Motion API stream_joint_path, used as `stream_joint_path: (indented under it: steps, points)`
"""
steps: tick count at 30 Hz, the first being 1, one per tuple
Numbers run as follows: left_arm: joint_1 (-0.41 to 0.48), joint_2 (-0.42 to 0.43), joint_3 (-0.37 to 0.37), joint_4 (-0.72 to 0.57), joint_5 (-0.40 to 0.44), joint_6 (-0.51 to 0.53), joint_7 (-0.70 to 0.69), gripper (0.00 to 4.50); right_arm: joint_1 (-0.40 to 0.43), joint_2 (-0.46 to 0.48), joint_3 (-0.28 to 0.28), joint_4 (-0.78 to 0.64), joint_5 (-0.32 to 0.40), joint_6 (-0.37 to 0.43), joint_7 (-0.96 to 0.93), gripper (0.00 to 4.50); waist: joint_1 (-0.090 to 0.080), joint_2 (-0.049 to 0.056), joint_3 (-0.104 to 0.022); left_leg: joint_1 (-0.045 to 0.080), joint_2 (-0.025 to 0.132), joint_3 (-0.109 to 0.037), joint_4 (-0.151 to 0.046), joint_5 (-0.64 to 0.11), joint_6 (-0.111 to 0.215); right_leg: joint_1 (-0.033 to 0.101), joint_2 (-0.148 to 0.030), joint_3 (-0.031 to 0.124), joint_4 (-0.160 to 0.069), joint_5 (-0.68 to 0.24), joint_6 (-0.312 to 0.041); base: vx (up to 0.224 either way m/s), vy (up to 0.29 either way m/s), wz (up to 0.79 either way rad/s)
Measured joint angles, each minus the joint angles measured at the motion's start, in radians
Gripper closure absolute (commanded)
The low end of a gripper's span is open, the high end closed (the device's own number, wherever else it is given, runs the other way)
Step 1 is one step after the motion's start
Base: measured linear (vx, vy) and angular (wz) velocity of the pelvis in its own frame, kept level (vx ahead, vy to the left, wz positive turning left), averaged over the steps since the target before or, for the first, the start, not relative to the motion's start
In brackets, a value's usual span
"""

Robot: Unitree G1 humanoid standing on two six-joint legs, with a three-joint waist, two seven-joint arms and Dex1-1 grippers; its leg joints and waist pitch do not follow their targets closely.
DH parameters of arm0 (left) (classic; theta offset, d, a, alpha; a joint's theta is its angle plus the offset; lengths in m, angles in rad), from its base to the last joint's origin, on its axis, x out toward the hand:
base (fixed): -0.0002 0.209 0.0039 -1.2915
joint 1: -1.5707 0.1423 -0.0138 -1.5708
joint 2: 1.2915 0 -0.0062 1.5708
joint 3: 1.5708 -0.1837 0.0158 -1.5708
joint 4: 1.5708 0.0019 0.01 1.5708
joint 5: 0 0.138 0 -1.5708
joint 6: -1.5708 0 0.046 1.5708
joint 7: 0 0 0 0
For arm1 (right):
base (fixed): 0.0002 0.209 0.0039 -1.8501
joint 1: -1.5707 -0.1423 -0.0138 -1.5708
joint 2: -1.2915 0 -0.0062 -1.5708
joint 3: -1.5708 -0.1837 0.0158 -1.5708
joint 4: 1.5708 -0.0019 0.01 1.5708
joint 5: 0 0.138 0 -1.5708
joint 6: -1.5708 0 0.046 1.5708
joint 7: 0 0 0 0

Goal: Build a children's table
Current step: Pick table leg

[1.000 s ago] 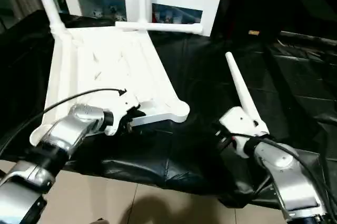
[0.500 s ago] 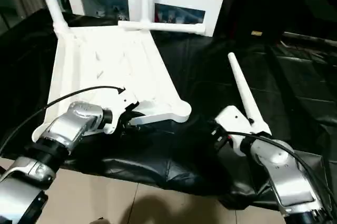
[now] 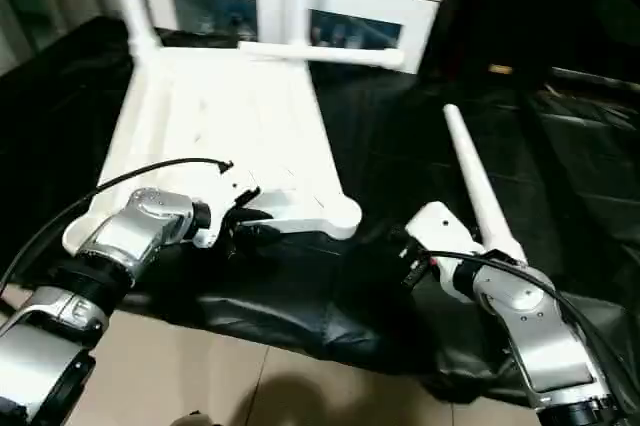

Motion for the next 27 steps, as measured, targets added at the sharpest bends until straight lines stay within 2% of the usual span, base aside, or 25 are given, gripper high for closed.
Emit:
stream_joint_path:
  steps: [4, 11, 16, 23, 27]
  points:
    - [-0.006, -0.002, 0.002, 0.009, 0.000, -0.001, -0.006, 3.36, 0.020, -0.003, 0.001, -0.020, 0.019, 0.000, 0.040, 4.50, 0.007, 0.000, 0.000, -0.001, 0.000, 0.000, 0.000, 0.000, 0.000, 0.001, 0.000, 0.000, -0.001, 0.000, 0.000, 0.000, 0.000, 0.00]
    - [-0.006, 0.013, -0.003, 0.013, 0.006, -0.015, -0.049, 3.58, 0.026, -0.003, 0.002, -0.021, 0.022, 0.000, 0.046, 4.50, 0.006, 0.000, 0.000, 0.000, 0.000, 0.000, 0.000, 0.000, 0.000, 0.001, 0.000, 0.000, -0.002, 0.000, 0.000, 0.000, 0.000, 0.00]
    - [0.016, 0.043, -0.015, -0.036, 0.008, -0.012, -0.094, 3.63, 0.031, -0.005, 0.000, -0.023, 0.020, 0.000, 0.046, 4.50, 0.007, 0.001, 0.000, -0.001, 0.000, 0.000, -0.001, 0.000, 0.000, 0.001, 0.000, 0.000, -0.004, -0.001, 0.001, 0.000, 0.000, 0.00]
    - [0.124, 0.121, -0.027, -0.194, 0.004, -0.058, -0.195, 3.66, 0.033, -0.009, -0.004, -0.025, 0.019, -0.001, 0.046, 4.50, 0.006, 0.003, -0.002, -0.001, 0.000, 0.001, -0.003, 0.000, 0.001, 0.002, 0.000, 0.000, -0.009, -0.001, 0.001, 0.000, 0.000, 0.00]
    - [0.203, 0.173, -0.037, -0.319, -0.004, -0.051, -0.240, 3.66, 0.035, -0.009, -0.004, -0.031, 0.019, -0.001, 0.046, 4.50, 0.002, 0.004, -0.002, 0.000, 0.000, 0.002, -0.004, 0.000, 0.001, 0.004, 0.000, 0.001, -0.009, -0.002, 0.002, 0.000, 0.000, 0.00]
